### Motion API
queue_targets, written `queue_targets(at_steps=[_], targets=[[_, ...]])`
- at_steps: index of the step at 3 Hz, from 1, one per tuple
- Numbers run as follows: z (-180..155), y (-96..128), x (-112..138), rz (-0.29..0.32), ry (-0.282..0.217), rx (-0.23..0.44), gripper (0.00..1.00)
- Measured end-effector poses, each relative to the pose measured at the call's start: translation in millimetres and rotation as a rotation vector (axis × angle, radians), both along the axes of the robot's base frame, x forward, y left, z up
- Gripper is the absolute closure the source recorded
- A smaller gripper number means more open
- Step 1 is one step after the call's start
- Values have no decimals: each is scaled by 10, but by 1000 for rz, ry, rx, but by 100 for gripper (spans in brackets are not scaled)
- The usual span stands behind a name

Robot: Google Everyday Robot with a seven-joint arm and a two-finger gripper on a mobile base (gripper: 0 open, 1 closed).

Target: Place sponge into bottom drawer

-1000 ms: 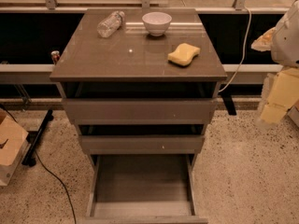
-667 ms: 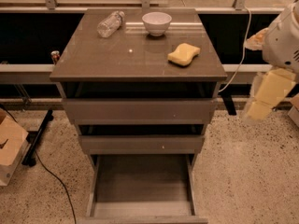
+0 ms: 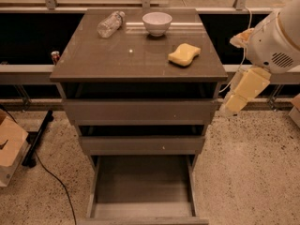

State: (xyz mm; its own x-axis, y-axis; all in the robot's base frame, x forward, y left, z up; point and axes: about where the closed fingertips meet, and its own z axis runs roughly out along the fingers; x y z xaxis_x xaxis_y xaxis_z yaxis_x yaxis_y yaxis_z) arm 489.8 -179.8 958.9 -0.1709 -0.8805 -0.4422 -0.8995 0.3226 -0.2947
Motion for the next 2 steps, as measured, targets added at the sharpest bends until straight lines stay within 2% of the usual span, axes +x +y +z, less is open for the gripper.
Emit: queue_targets(at_steps=[1, 2], targets=[[-36, 58, 102, -46, -7, 41, 0], [-59, 214, 431, -80, -47, 133, 0]])
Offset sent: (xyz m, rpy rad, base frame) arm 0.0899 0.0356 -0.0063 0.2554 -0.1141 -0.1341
